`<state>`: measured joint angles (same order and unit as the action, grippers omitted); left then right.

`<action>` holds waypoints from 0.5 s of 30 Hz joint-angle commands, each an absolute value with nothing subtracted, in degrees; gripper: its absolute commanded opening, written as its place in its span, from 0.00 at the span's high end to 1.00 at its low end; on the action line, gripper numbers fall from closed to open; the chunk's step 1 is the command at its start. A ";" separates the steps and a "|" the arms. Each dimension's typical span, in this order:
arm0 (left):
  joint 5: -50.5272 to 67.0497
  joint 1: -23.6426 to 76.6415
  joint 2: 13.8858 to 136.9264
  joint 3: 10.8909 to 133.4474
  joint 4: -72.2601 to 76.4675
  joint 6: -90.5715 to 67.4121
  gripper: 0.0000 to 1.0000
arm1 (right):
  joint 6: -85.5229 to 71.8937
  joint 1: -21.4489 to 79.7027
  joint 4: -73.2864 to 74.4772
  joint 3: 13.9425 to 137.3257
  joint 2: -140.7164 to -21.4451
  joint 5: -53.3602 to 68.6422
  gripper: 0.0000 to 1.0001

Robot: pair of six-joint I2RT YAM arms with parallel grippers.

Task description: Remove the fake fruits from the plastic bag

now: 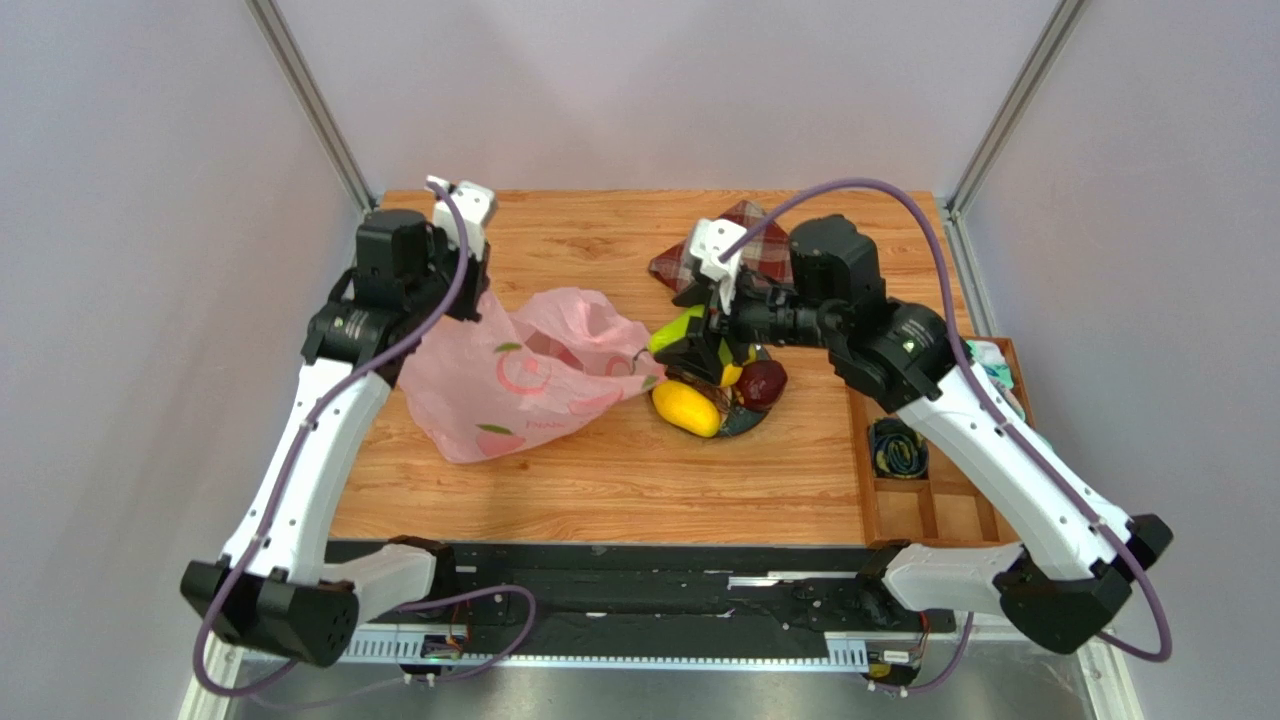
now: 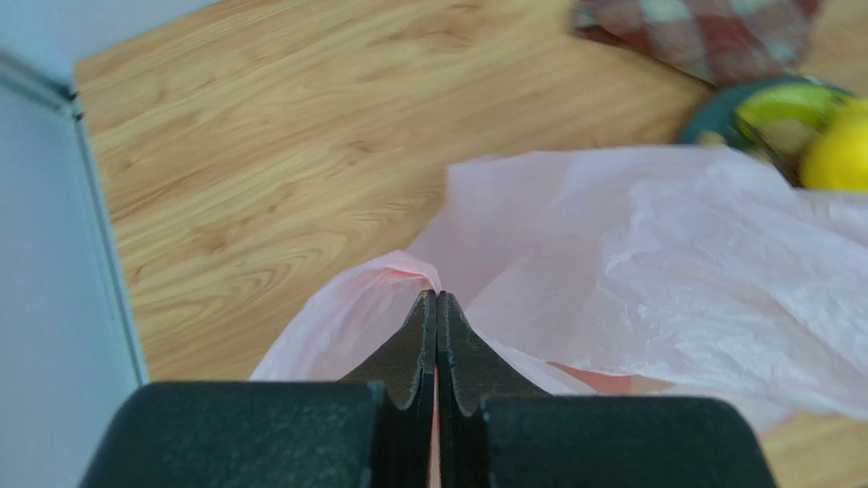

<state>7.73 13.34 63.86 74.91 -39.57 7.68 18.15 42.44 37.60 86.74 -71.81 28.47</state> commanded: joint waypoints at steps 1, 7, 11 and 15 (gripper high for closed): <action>2.99 5.02 64.95 83.38 -32.34 0.80 1.00 | 26.80 41.75 37.89 78.32 -69.70 22.68 0.98; 5.00 2.81 60.05 85.09 -34.19 4.74 1.00 | 27.25 41.75 28.86 70.06 -71.98 18.11 0.98; 9.48 2.81 56.70 82.45 -36.21 4.13 1.00 | 24.09 41.66 20.85 67.24 -77.41 10.48 0.99; 11.07 2.02 54.32 78.76 -36.21 3.87 1.00 | 23.55 41.13 12.94 64.34 -81.47 7.39 0.98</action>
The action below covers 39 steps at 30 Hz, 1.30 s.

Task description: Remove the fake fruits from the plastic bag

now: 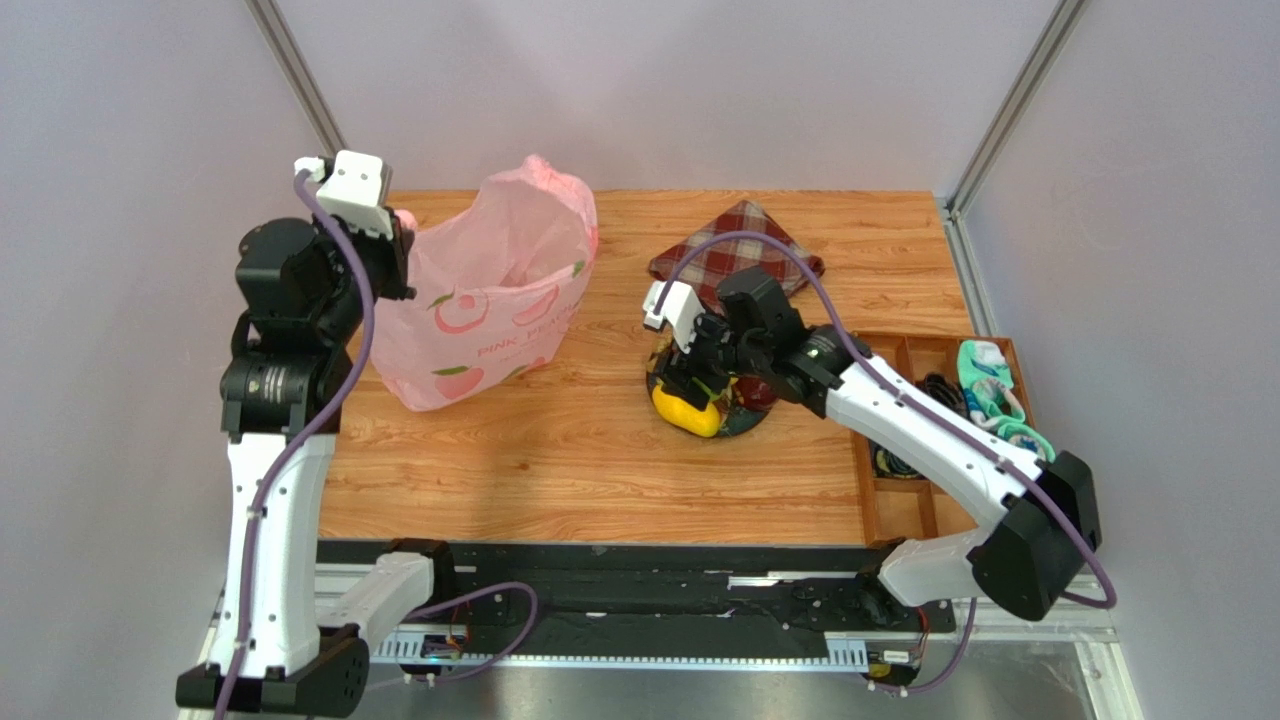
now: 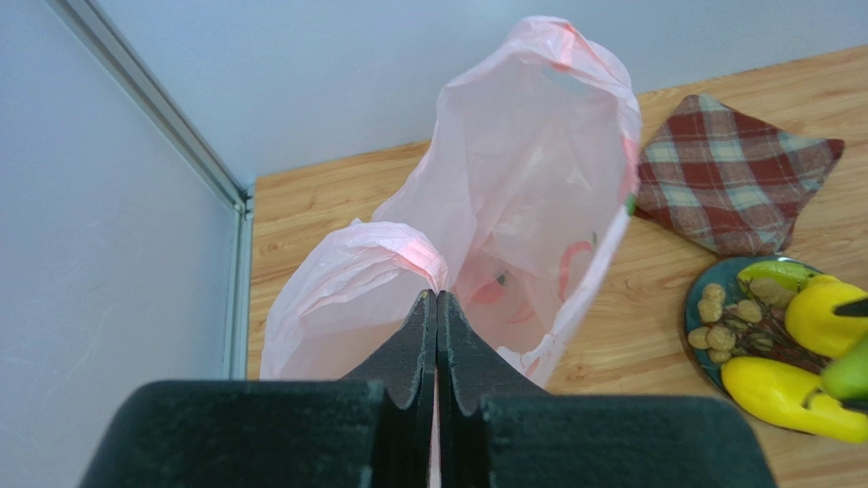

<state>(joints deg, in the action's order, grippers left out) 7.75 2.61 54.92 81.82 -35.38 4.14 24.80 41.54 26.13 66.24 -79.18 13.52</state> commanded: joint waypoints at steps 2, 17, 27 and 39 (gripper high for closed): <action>11.86 1.23 53.97 78.14 -36.65 3.52 1.00 | 23.38 41.13 9.94 63.46 -82.79 5.98 0.98; 16.26 0.35 51.68 73.92 -35.68 1.49 1.00 | 22.85 41.13 8.26 61.17 -87.27 0.09 0.94; 16.35 0.35 49.75 71.72 -35.33 1.93 1.00 | 22.15 41.31 8.96 59.85 -88.33 -2.02 0.89; 17.49 0.35 48.78 70.22 -34.81 1.93 1.00 | 22.06 41.83 11.07 62.22 -90.18 -1.05 0.45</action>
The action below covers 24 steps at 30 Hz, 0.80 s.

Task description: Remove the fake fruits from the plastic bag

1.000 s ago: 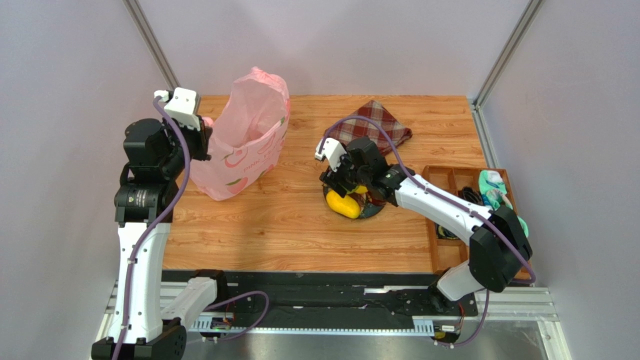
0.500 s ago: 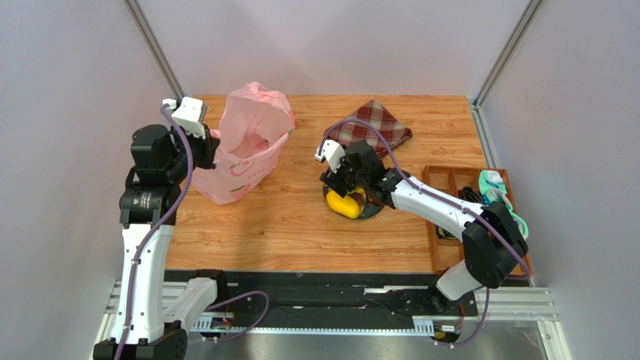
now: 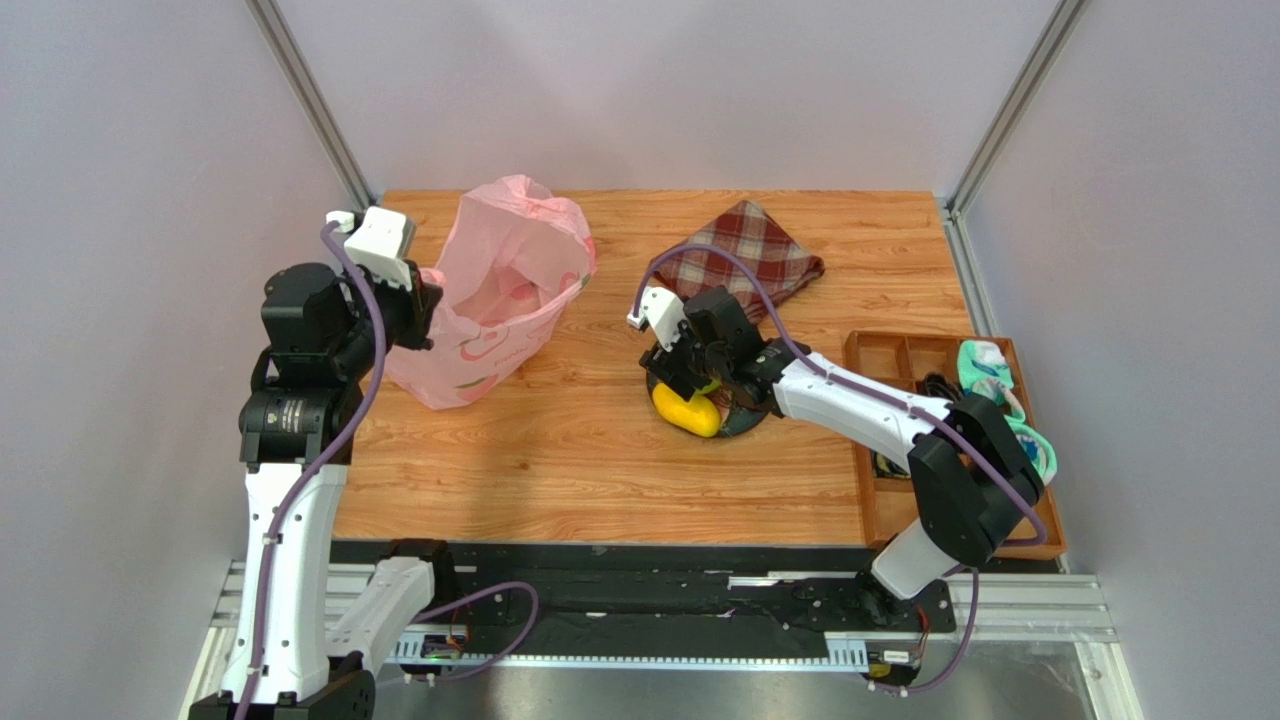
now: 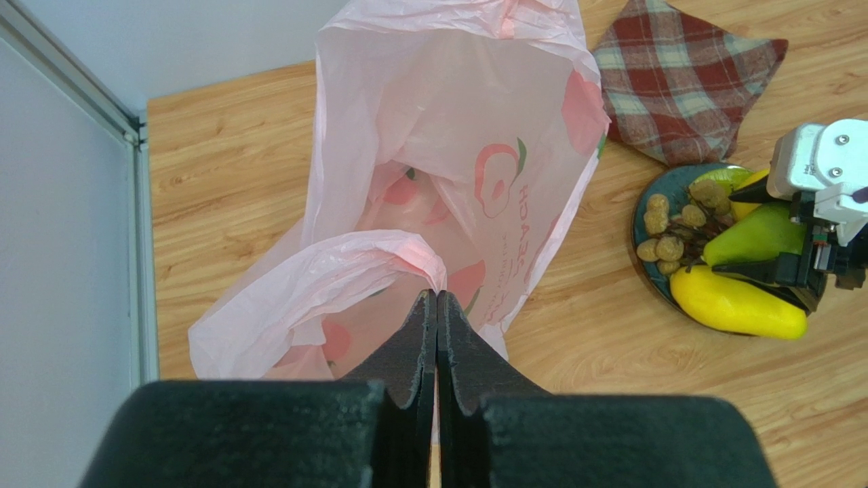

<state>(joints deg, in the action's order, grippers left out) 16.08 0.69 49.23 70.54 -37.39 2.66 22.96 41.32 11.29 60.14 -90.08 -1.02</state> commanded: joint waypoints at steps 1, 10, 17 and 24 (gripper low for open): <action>17.66 0.35 48.78 70.14 -34.63 1.85 1.00 | 21.97 42.01 11.42 62.40 -90.18 -1.05 0.41; 19.16 0.35 49.13 69.17 -33.93 1.23 1.00 | 18.73 42.45 15.02 66.17 -88.77 1.12 0.17; 20.04 0.35 50.10 68.91 -33.22 0.79 1.00 | 18.46 42.71 18.72 70.05 -88.86 0.88 0.00; 20.30 0.35 50.45 69.17 -32.96 0.44 1.00 | 14.68 42.71 18.72 71.63 -86.75 5.27 0.00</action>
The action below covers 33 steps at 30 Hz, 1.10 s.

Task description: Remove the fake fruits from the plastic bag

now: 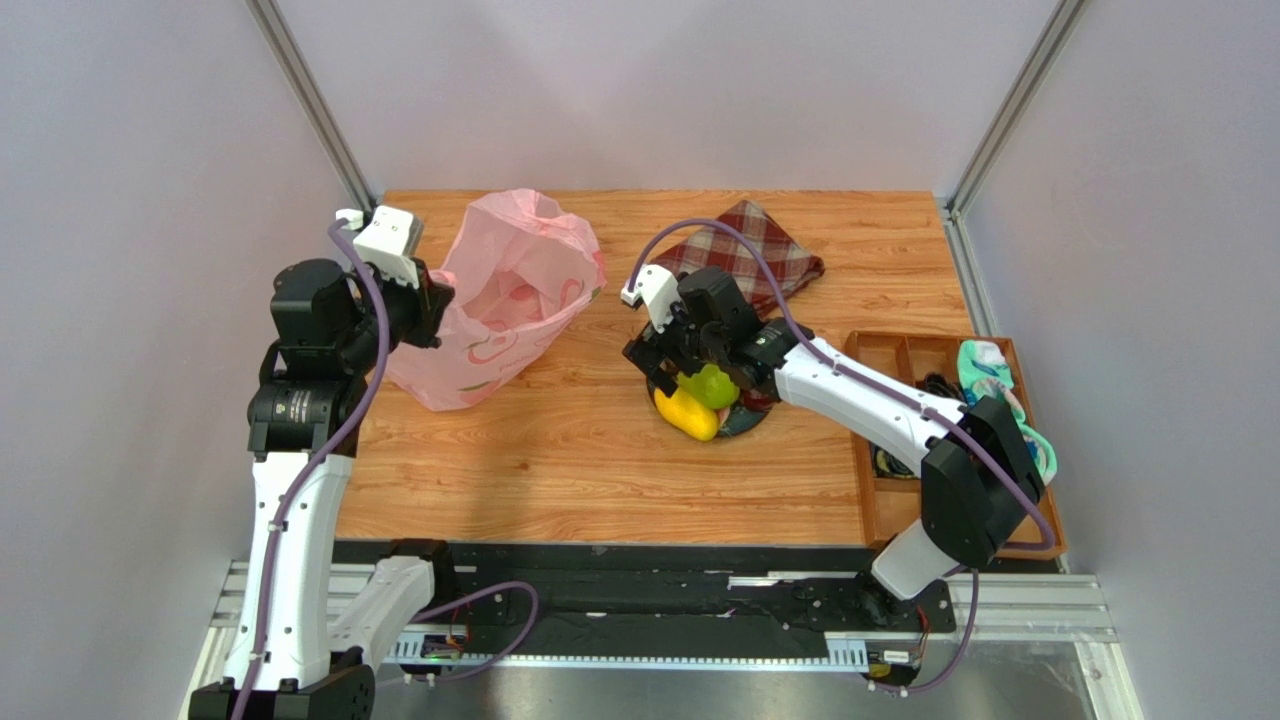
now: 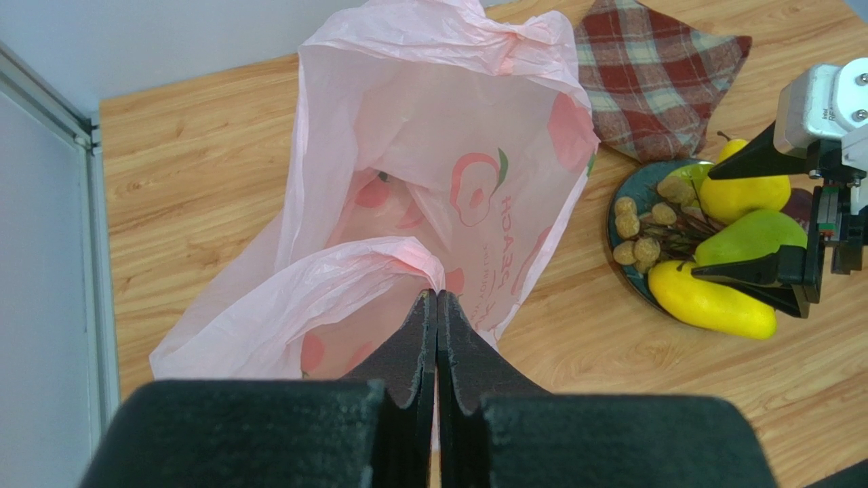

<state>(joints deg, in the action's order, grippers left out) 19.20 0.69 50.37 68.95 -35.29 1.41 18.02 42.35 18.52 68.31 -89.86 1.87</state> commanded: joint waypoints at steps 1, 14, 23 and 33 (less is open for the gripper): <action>20.48 0.35 50.54 69.08 -32.87 0.27 1.00 | 14.24 42.71 18.81 71.89 -86.49 6.06 0.00; 18.81 0.35 56.07 74.61 -31.38 2.19 1.00 | 11.52 39.56 25.99 80.23 -83.50 5.36 0.00; 24.34 0.35 58.88 92.53 -30.41 0.44 0.01 | 0.36 25.17 35.60 87.10 -85.34 11.86 0.00; 42.70 2.53 54.85 83.07 -40.67 9.27 0.01 | -1.60 20.74 39.28 80.71 -77.53 -6.15 0.00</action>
